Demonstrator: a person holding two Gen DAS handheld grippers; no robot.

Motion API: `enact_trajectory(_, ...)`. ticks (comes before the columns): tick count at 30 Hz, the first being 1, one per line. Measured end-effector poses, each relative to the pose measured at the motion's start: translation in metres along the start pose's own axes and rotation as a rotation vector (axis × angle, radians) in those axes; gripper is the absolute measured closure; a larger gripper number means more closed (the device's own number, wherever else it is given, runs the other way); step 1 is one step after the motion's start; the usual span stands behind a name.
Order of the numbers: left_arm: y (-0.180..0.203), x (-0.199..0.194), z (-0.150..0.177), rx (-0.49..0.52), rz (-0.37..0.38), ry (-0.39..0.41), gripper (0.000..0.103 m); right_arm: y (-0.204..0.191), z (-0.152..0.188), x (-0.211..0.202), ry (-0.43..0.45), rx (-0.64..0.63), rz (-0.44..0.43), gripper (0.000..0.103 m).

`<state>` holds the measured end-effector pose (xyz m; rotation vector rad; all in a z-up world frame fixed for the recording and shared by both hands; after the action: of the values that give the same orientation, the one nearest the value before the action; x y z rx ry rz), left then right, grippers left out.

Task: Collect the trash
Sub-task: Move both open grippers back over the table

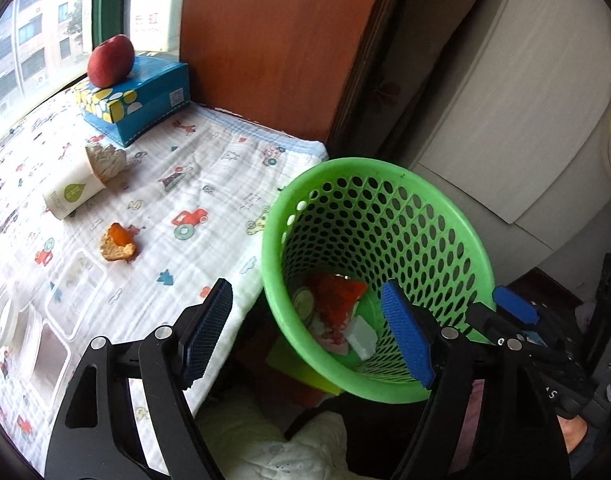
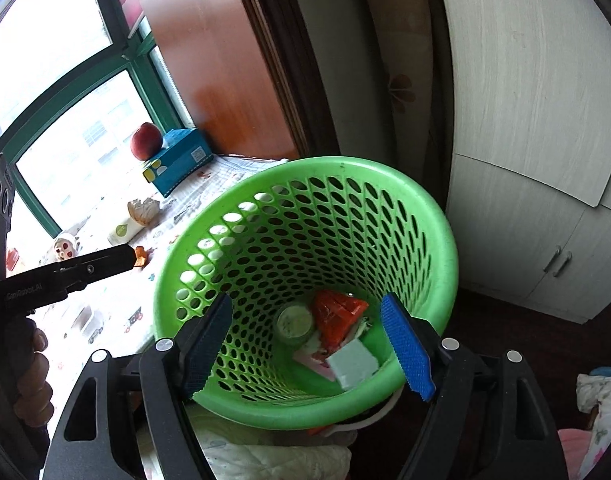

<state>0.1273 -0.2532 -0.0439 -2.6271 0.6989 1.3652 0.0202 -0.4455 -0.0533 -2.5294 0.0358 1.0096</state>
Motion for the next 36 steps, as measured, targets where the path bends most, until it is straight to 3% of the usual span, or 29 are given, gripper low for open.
enact_trajectory(19, -0.169, -0.037, 0.035, -0.272, -0.238, 0.017, 0.027, -0.1, -0.001, 0.033, -0.056, -0.154, -0.134, 0.027)
enact_trajectory(32, -0.255, -0.06, 0.066, -0.421, -0.329, 0.02, 0.027, -0.17, 0.002, 0.089, -0.134, -0.273, -0.221, 0.027)
enact_trajectory(36, -0.272, -0.065, 0.07, -0.452, -0.339, 0.028, 0.027, -0.186, 0.001, 0.11, -0.163, -0.3, -0.231, 0.032)
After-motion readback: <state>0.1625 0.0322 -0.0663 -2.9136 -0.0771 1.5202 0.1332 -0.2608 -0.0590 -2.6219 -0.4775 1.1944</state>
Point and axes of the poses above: each gripper's, at about its wrist camera, not at the fingertips, and x roughly the way its jaws point, y to its right, z to its underside, the point moved 4 cm from there along x, roughly the way its jaws point, and after that the axes turned 8 degrees about -z, right-handed, at the moved point
